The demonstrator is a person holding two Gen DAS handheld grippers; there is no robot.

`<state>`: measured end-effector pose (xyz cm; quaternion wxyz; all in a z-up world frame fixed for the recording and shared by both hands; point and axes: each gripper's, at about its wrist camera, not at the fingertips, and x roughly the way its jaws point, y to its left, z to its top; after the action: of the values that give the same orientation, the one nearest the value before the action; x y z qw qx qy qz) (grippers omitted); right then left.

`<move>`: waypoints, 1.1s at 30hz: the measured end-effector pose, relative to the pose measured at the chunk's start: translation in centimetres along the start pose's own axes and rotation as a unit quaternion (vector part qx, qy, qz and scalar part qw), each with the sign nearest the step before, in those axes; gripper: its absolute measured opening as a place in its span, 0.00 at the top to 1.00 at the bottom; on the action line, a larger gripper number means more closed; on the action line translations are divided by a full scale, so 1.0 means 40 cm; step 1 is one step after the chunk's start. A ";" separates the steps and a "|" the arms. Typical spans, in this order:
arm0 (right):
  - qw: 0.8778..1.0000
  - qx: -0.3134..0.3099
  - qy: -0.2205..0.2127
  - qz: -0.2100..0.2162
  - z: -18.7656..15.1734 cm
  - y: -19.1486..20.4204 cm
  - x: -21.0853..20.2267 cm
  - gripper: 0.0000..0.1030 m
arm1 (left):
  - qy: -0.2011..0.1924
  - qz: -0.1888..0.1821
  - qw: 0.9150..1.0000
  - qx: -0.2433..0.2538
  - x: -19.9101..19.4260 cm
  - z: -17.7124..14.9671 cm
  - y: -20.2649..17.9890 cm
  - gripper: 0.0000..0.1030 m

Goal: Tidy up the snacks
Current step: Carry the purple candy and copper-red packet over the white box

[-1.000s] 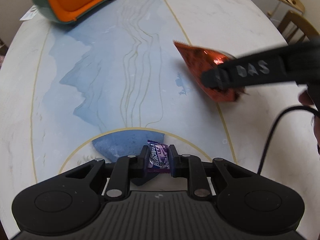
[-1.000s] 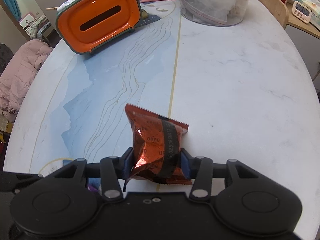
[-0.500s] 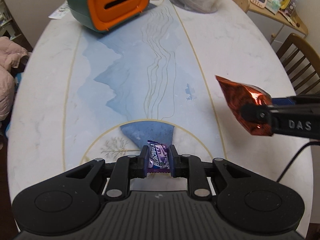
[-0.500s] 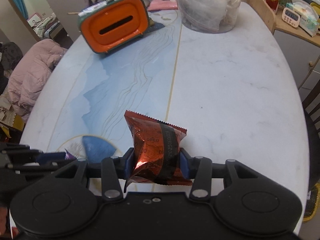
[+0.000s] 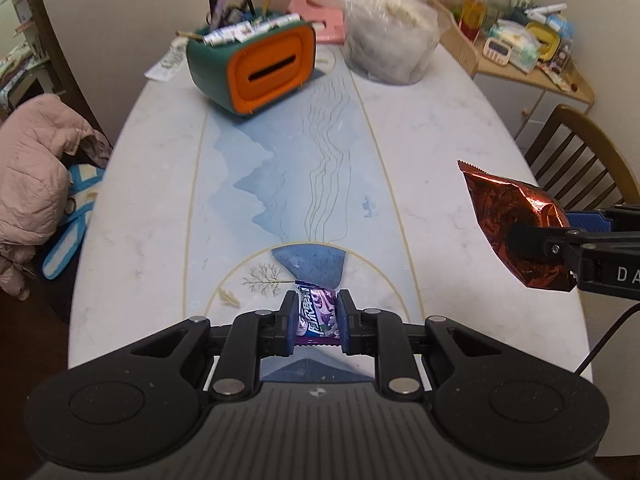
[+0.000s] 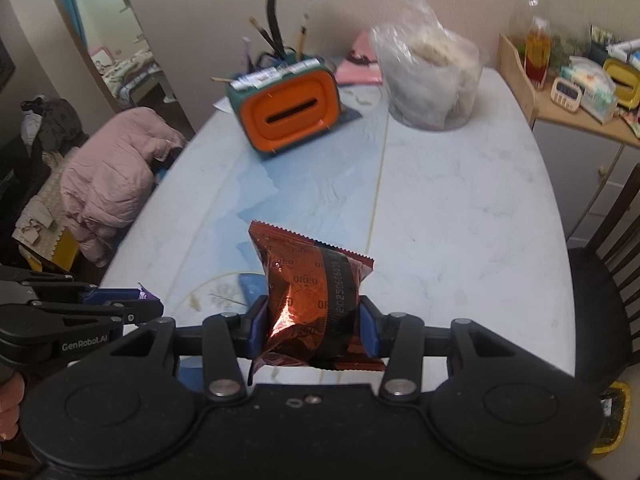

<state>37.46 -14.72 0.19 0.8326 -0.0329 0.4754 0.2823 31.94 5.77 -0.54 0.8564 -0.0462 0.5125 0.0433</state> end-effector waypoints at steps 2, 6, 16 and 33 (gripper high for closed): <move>1.000 -0.001 -0.008 0.002 -0.006 0.016 -0.038 0.56 | -0.010 0.000 1.000 -0.001 -0.045 -0.012 -0.001 0.81; 1.000 -0.009 -0.028 0.007 -0.023 0.050 -0.119 0.56 | -0.031 0.000 0.999 0.004 -0.135 -0.037 -0.006 0.81; 0.999 -0.026 -0.033 0.032 -0.128 0.125 -0.253 0.56 | -0.041 -0.012 0.999 0.020 -0.303 -0.159 -0.027 0.81; 0.998 -0.026 0.032 0.056 -0.377 0.203 -0.237 0.56 | 0.032 -0.028 0.999 0.028 -0.305 -0.428 -0.026 0.81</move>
<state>18.02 -16.94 1.38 0.7989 -0.0367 0.4954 0.3390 11.37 2.28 2.17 0.8413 -0.0376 0.5392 0.0033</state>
